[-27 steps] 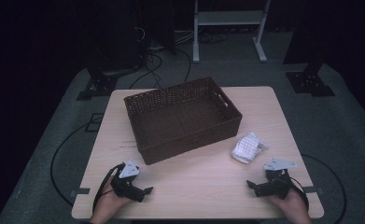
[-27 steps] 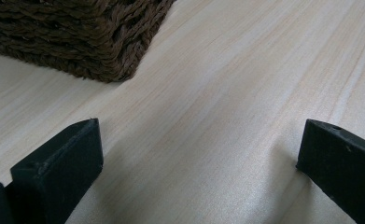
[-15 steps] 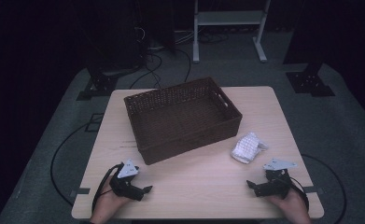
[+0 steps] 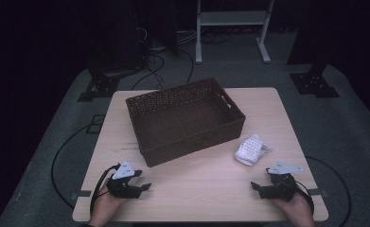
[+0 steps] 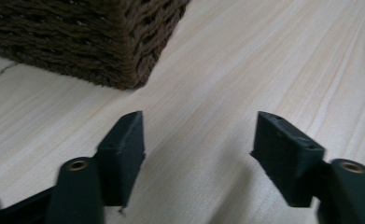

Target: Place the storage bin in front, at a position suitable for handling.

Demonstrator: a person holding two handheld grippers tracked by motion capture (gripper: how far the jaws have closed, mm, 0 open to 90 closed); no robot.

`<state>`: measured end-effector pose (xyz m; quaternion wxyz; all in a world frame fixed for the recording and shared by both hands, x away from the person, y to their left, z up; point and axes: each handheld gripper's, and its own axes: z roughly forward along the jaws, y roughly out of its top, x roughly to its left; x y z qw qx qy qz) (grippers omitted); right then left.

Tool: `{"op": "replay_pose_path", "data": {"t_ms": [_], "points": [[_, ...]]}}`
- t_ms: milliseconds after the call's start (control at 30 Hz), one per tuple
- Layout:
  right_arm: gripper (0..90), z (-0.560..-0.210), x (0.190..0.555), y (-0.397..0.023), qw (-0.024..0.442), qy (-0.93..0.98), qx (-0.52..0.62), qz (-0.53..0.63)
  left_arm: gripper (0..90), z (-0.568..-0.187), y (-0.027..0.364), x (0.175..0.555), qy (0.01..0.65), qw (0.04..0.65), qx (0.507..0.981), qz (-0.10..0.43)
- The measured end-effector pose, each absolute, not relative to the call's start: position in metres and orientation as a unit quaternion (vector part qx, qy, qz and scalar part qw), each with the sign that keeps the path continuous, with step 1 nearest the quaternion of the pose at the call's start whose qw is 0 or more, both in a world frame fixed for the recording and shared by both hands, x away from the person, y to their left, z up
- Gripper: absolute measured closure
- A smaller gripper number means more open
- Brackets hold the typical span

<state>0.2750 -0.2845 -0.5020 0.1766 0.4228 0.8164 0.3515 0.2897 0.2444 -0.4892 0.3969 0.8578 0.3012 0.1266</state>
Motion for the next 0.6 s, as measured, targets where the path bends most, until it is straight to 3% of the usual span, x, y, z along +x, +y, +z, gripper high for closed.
{"op": "replay_pose_path", "data": {"t_ms": [100, 400, 600], "points": [[23.8, -0.500, 0.273, -0.284, 0.174, 0.818, 0.421, 0.351, 46.0, -0.486, 0.248, 0.290, 0.303, 0.398, 0.858, 0.118], [34.4, -0.494, 0.271, -0.282, 0.172, 0.815, 0.420, 0.360, 67.1, -0.476, 0.250, 0.287, 0.315, 0.398, 0.853, 0.121], [34.3, -0.493, 0.270, -0.281, 0.169, 0.816, 0.419, 0.362, 68.5, -0.466, 0.254, 0.288, 0.322, 0.421, 0.841, 0.111]]}}
